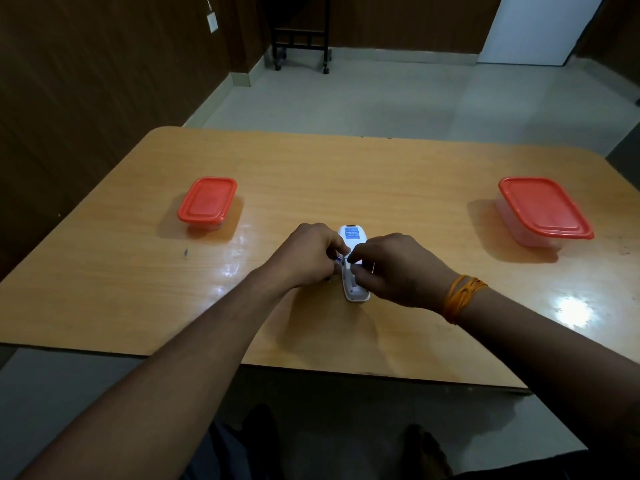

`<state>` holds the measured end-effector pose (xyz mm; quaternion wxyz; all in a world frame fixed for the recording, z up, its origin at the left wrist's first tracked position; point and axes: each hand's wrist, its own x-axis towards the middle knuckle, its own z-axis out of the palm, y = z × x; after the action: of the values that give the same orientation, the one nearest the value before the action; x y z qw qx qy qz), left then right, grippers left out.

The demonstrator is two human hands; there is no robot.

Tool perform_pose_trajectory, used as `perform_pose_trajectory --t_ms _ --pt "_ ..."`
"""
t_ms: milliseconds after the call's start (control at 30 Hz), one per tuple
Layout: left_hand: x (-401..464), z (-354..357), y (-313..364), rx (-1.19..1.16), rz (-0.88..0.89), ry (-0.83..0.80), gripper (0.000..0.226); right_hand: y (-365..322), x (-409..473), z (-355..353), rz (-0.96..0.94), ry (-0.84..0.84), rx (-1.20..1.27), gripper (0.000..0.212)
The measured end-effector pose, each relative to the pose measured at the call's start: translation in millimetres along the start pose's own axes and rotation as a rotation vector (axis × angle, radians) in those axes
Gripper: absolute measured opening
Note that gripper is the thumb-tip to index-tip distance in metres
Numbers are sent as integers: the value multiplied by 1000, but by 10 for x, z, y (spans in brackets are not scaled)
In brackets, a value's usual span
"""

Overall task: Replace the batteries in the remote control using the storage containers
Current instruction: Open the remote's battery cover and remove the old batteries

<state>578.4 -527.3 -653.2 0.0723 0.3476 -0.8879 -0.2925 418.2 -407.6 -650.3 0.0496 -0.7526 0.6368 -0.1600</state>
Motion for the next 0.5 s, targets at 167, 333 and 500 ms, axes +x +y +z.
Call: perform_pose_trajectory --t_ms 167,333,500 --pt "-39 -4 11 19 22 13 36 -84 -9 129 137 110 -59 20" --pt "-148 27 85 -110 32 115 28 -109 -164 164 324 321 62 5" --pt "-249 98 367 -279 62 191 18 -43 -479 8 503 448 182 11"
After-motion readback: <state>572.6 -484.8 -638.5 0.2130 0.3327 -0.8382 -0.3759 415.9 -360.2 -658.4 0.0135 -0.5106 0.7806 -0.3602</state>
